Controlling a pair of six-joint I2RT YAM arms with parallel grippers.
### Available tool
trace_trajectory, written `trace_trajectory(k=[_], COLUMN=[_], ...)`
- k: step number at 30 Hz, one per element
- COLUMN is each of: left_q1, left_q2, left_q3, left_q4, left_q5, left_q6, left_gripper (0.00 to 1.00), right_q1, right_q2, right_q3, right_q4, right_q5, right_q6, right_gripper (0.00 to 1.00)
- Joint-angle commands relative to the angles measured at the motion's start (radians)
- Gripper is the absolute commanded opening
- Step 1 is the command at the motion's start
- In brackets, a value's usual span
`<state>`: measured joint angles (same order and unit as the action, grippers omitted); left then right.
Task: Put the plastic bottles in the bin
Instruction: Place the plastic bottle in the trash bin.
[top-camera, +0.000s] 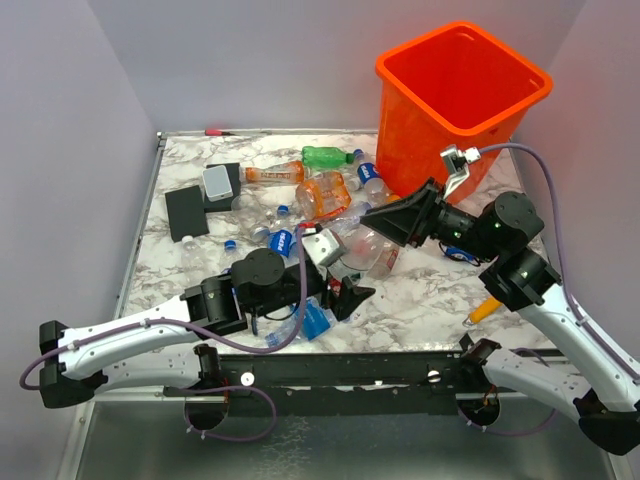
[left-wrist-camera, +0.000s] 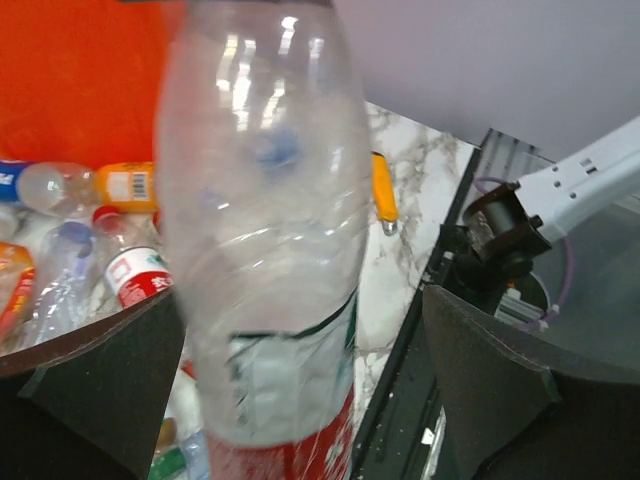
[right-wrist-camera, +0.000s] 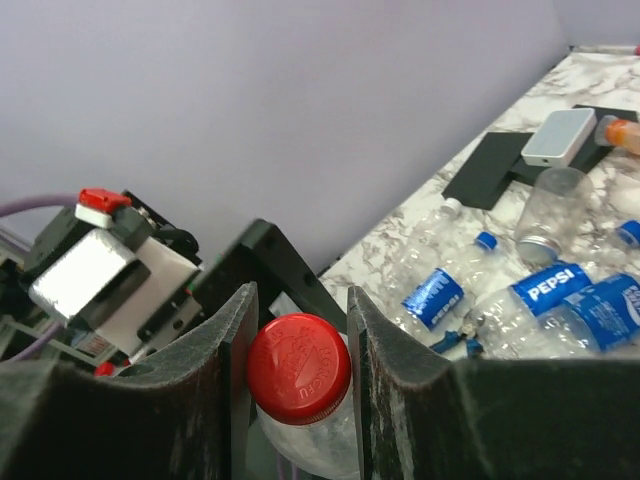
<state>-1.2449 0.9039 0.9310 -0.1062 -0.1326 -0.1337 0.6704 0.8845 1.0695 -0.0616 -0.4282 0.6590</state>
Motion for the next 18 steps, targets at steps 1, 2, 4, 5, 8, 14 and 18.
trace_trajectory(k=[1,2,4,5,8,14,18], left_q1=[0.0,0.0,0.001,0.0,0.0,-0.001,-0.001], left_q2=[0.042,0.049,0.057,0.058,0.05,0.018,0.021], left_q3=[0.033,0.031,0.024,0.02,0.004,-0.024,-0.033], left_q4=[0.034,0.041,0.048,0.053,0.063,0.087,0.102], left_q5=[0.123,0.13,0.132,0.132,0.091,-0.024,-0.036], left_q6=[-0.029,-0.034,-0.04,-0.042,-0.046,-0.045,-0.045], left_gripper=[0.99,0.98,0.9,0.84,0.57,0.37,0.35], right_q1=[0.005,0.003,0.004,0.004,0.003,0.004,0.004], right_q2=[0.005,0.002,-0.003,-0.004,-0.005,-0.011,-0.008], right_q3=[-0.042,-0.046,-0.046,-0.04,-0.015,0.053,0.05], right_q4=[0.188,0.202,0.199,0.187,0.119,-0.076,-0.13], right_q5=[-0.079,-0.081,-0.077,-0.075,-0.065,-0.028,0.013], right_q6=[0.09,0.098,0.101,0.096,0.07,-0.011,-0.014], right_gripper=[0.0,0.0,0.01,0.0,0.17,0.71,0.69])
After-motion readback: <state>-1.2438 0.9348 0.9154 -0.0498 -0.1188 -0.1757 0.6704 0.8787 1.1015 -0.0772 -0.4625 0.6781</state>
